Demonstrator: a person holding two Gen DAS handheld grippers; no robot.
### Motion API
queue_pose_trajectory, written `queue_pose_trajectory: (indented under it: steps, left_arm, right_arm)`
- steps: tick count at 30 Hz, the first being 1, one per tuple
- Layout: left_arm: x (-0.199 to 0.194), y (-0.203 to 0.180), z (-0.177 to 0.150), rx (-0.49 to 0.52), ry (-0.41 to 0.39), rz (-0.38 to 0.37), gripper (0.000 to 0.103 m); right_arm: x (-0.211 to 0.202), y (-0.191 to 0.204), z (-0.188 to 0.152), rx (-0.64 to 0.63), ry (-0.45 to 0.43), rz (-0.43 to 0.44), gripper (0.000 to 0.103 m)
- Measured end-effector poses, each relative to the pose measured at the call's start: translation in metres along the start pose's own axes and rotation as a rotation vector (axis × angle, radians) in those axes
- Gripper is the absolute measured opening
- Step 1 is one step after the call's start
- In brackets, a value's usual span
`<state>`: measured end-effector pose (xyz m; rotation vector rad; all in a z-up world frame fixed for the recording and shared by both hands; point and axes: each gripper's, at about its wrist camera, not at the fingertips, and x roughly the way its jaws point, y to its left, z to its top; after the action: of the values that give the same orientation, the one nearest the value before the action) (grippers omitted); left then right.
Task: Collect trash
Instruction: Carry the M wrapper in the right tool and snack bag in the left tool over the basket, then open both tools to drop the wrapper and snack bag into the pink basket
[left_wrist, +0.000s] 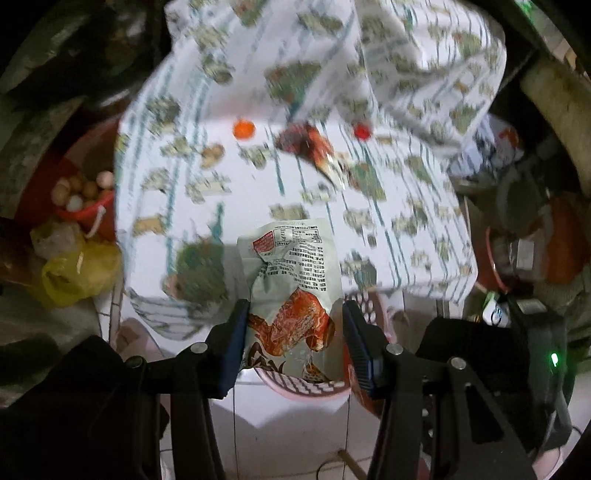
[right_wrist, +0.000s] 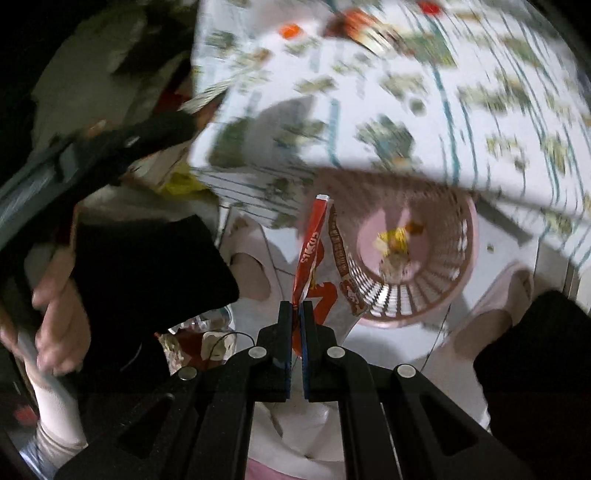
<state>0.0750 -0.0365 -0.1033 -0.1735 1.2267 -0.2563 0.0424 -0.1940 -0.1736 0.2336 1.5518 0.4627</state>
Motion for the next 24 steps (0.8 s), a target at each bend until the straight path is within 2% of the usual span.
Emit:
queue_pose_trajectory:
  steps: [4,7,10,12,16,19,21,23,24]
  left_arm:
    - [0.035,-0.018,-0.011,0.044,0.133,-0.043,0.049]
    - [0.056,-0.026,-0.018,0.059,0.178,-0.010,0.049]
    - [0.079,-0.018,-0.026,-0.031,0.241,-0.022,0.049]
    - [0.092,-0.017,-0.032,-0.040,0.281,-0.022,0.049]
    - [0.111,-0.018,-0.040,-0.020,0.308,0.024,0.049]
    - [0.124,-0.018,-0.041,-0.019,0.333,0.024,0.050]
    - [0.130,-0.017,-0.043,-0.020,0.352,0.017,0.057]
    - [0.133,-0.017,-0.044,-0.025,0.355,0.031,0.060]
    - [0.133,-0.018,-0.043,-0.020,0.359,0.041,0.065]
  right_arm:
    - [0.017,-0.014,0.008,0.013,0.031,-0.048,0.005]
    - [0.028,-0.033,0.018,0.091,0.023,-0.072,0.005]
    - [0.027,-0.054,0.024,0.163,-0.033,-0.115,0.005]
    - [0.025,-0.066,0.026,0.203,-0.048,-0.101,0.005]
    - [0.023,-0.075,0.030,0.232,-0.086,-0.079,0.005]
    - [0.024,-0.079,0.035,0.259,-0.098,-0.067,0.005]
    - [0.029,-0.080,0.036,0.262,-0.103,-0.088,0.005]
    - [0.030,-0.079,0.037,0.259,-0.097,-0.103,0.009]
    - [0.029,-0.078,0.038,0.260,-0.098,-0.111,0.012]
